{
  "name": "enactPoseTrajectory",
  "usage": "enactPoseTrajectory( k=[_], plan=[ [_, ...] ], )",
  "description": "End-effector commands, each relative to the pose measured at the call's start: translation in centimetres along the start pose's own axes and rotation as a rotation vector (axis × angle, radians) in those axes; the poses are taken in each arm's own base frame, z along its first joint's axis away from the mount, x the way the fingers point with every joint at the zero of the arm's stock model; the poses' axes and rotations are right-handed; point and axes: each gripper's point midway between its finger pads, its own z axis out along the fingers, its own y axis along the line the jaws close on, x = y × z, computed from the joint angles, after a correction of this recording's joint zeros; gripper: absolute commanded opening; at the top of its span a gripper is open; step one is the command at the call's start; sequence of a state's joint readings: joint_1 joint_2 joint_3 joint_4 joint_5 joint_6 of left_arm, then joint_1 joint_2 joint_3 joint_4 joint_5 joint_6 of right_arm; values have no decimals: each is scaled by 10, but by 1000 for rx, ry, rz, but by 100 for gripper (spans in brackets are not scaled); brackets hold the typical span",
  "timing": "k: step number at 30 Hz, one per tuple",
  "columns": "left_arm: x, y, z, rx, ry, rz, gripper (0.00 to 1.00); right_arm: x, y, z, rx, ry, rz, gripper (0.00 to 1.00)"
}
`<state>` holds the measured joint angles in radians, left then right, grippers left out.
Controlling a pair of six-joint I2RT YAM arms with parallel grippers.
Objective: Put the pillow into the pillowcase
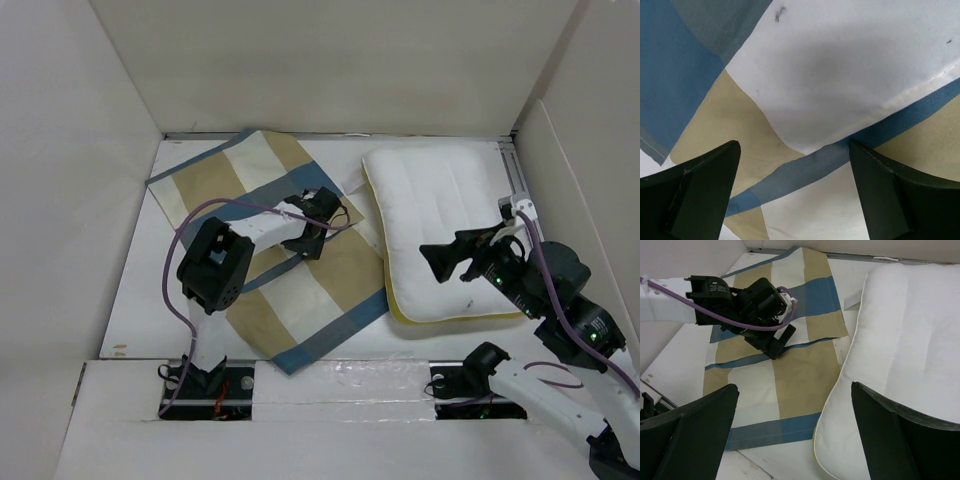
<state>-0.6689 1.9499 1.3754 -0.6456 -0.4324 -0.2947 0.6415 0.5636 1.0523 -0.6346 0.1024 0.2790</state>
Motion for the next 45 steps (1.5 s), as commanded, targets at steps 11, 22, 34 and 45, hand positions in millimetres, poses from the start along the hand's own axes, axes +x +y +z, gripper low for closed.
enactPoseTrajectory(
  k=[11,22,34,45],
  plan=[
    [-9,3,3,-39,-6,32,59,-20,12,6,-55,-63,-16,100],
    [-23,2,4,-7,-19,5,31,-18,15,10,-73,-58,-17,100],
    [-37,-1,3,29,5,-31,0,-16,16,14,-78,-52,-17,100],
    [-99,28,-68,23,-164,-115,0,7,6,53,-15,6,8,100]
  ],
)
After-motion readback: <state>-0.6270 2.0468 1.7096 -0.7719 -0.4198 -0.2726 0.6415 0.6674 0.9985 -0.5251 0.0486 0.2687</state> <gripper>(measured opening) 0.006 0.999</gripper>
